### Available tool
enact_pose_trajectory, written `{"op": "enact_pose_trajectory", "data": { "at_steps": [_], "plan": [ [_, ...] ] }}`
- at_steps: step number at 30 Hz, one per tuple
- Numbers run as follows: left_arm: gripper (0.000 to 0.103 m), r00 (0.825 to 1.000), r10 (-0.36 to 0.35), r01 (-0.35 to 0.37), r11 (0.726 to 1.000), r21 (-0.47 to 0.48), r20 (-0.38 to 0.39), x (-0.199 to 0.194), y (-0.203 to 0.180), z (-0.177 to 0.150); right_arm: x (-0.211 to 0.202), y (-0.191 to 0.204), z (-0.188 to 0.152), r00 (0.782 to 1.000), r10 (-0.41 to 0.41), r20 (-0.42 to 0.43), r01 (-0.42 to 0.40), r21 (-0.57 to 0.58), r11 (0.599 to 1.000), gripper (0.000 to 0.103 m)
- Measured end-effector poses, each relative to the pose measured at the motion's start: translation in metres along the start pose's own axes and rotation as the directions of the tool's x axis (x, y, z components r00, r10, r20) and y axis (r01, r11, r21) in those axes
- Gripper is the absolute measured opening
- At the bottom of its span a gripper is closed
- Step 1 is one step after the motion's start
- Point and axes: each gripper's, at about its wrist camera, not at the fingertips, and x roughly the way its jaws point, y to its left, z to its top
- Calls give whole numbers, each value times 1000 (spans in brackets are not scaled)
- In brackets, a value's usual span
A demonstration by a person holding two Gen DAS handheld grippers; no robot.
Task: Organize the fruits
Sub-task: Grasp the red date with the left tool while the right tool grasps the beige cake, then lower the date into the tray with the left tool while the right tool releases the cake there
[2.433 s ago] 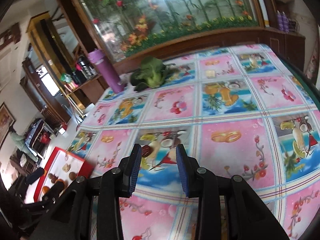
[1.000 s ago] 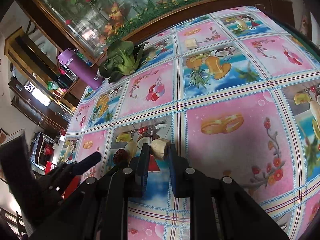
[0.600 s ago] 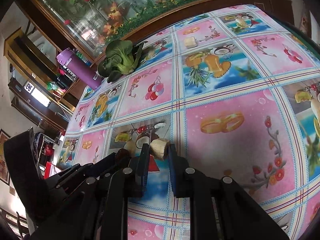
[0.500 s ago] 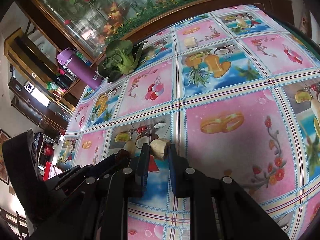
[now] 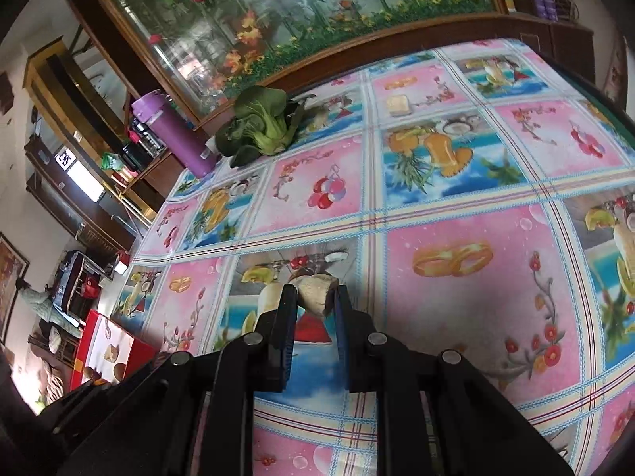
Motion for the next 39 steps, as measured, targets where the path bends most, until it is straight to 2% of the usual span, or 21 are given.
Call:
{"op": "enact_pose_trajectory", "data": {
  "at_steps": [5, 12, 16, 20, 24, 28, 35, 39],
  "plan": [
    [22, 992, 88, -85, 996, -36, 94, -52, 29, -19, -9, 17, -8, 998, -8, 70, 15, -98, 995, 17],
    [23, 963, 206, -186, 975, -123, 176, -109, 80, -46, -24, 52, -26, 990, -18, 139, 48, -216, 975, 17],
    [23, 947, 258, -229, 960, -159, 191, -126, 102, -58, -39, 86, -42, 987, 44, 156, -2, -261, 965, 17],
    [23, 938, 291, -254, 947, -198, 190, -133, 121, -69, -46, 127, -63, 980, 152, 127, -107, -309, 945, 17],
    [23, 928, 324, -278, 931, -238, 184, -138, 139, -81, -48, 166, -85, 962, 259, 81, -217, -340, 915, 17],
    [23, 922, 347, -298, 918, -262, 169, -138, 154, -90, -41, 192, -105, 947, 321, 20, -296, -334, 895, 17],
    [23, 918, 370, -323, 905, -277, 139, -136, 168, -104, -19, 212, -135, 941, 326, -90, -337, -339, 878, 17],
    [23, 920, 374, -330, 902, -279, 119, -134, 173, -112, -12, 217, -145, 941, 317, -120, -339, -340, 877, 17]
  ]
}}
